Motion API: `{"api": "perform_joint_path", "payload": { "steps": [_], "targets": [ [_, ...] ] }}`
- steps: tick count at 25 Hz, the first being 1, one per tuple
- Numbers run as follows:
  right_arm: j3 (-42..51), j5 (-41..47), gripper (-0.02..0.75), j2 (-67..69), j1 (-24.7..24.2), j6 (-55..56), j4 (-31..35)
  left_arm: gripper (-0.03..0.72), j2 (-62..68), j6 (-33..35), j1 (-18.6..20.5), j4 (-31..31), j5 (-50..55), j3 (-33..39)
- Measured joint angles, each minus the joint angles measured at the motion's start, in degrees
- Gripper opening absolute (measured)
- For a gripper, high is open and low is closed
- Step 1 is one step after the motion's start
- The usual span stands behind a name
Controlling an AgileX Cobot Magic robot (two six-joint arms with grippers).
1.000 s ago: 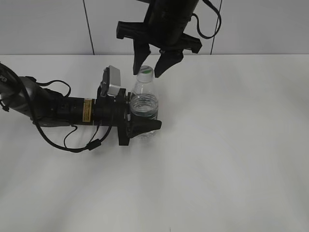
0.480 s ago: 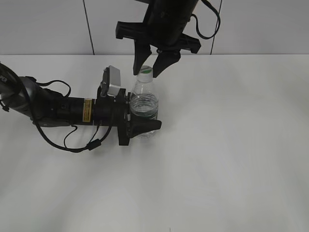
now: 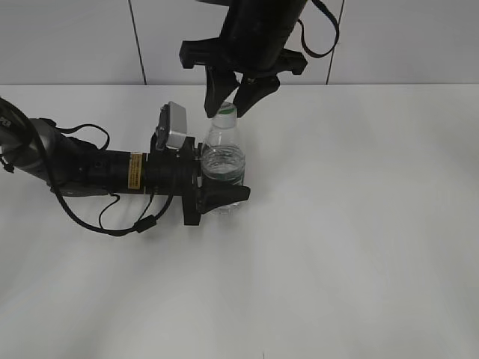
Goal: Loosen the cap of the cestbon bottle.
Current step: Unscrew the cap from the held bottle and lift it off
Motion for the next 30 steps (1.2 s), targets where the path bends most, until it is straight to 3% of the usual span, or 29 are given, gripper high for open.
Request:
{"api": "perform_joint_path", "payload": {
  "steps": [14,30],
  "targets": [
    [0.0,-0.3,0.302,0.0,0.0,-23.1,0.4,0.41,0.0,0.1,0.0,0.2,-0.1,0.0],
    [0.0,-0.4,0.3,0.0,0.0,-42.1,0.6,0.41,0.0,0.2,0.0,0.2,-0.5,0.0]
  ]
}}
